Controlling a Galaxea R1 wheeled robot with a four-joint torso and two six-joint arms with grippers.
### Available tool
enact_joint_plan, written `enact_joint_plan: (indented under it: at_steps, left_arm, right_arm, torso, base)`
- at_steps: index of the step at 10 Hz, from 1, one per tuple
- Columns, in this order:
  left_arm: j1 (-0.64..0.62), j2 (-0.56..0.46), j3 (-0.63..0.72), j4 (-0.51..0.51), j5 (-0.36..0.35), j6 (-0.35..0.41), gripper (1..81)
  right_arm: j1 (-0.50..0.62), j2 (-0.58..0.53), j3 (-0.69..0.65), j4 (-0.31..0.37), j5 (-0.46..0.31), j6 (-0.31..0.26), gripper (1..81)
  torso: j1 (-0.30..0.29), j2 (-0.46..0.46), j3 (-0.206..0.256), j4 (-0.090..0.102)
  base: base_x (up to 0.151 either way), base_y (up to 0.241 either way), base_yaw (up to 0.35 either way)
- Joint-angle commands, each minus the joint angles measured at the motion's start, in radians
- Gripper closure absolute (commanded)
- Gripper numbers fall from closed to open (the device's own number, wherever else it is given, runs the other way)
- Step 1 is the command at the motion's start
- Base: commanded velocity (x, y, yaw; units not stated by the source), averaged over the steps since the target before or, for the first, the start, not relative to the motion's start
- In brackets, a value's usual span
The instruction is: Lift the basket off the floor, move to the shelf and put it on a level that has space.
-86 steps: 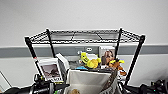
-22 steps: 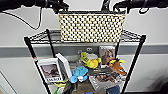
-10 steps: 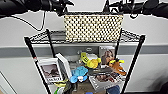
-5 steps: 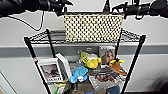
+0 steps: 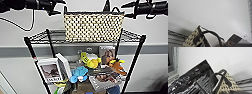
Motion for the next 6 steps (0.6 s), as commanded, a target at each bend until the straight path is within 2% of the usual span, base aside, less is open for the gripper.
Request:
enact_joint_plan:
  at_steps: [1,3,6]
  left_arm:
    - [-0.152,-0.121,0.076,0.028,0.067,0.006,1.0]
    - [-0.145,-0.229,0.145,0.031,0.086,0.009,1.0]
    - [-0.143,-0.342,0.167,0.041,0.177,0.060,1.0]
  right_arm:
    - [0.199,-0.145,0.097,0.022,-0.006,0.012,1.0]
    - [0.165,-0.244,0.109,0.015,-0.056,0.013,1.0]
    - [0.128,-0.343,0.091,-0.022,-0.114,0.013,1.0]
  torso:
    - [0.000,0.000,0.000,0.000]
    - [0.000,0.000,0.000,0.000]
    - [0.000,0.000,0.000,0.000]
  base:
    - [0.000,0.000,0.000]
    - [0.000,0.000,0.000]
    - [0.000,0.000,0.000]
